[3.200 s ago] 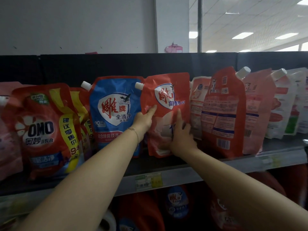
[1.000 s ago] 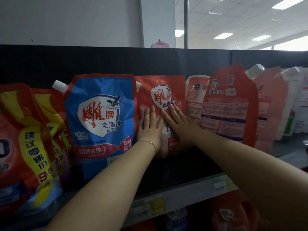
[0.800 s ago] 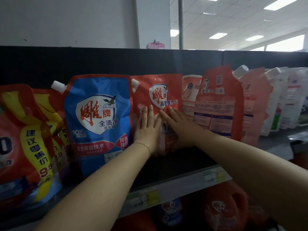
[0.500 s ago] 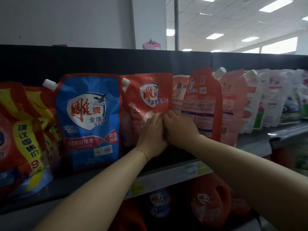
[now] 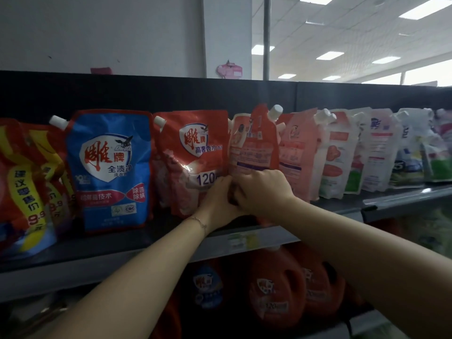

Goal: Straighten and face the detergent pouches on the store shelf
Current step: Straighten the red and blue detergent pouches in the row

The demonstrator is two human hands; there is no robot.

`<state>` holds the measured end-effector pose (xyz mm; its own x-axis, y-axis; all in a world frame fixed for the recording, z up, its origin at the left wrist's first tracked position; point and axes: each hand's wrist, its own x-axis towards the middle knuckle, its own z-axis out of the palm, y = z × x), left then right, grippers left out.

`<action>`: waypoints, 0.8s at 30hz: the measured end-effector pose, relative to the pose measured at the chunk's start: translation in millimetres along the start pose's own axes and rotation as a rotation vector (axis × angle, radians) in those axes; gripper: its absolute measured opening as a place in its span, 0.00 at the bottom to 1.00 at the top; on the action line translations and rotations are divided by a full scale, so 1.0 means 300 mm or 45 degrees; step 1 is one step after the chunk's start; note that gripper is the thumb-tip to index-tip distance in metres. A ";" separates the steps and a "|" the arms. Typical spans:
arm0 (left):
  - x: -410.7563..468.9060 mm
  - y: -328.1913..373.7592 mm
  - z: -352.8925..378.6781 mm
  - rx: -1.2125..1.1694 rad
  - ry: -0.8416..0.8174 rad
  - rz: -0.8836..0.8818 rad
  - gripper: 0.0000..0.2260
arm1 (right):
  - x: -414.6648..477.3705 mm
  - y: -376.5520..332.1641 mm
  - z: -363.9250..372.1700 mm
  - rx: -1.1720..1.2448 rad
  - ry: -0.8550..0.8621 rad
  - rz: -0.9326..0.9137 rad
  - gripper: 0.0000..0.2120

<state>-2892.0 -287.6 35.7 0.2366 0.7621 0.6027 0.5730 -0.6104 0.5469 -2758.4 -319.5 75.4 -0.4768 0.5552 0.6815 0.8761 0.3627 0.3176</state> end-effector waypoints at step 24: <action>-0.017 0.097 -0.001 0.519 0.223 -0.012 0.16 | -0.128 0.255 0.090 0.243 0.328 -0.045 0.16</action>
<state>-2876.8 -309.3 48.6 0.1133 0.6977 0.7074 0.8456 -0.4416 0.3001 -2675.0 -292.8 55.9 -0.4516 0.3409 0.8246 0.8187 0.5258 0.2310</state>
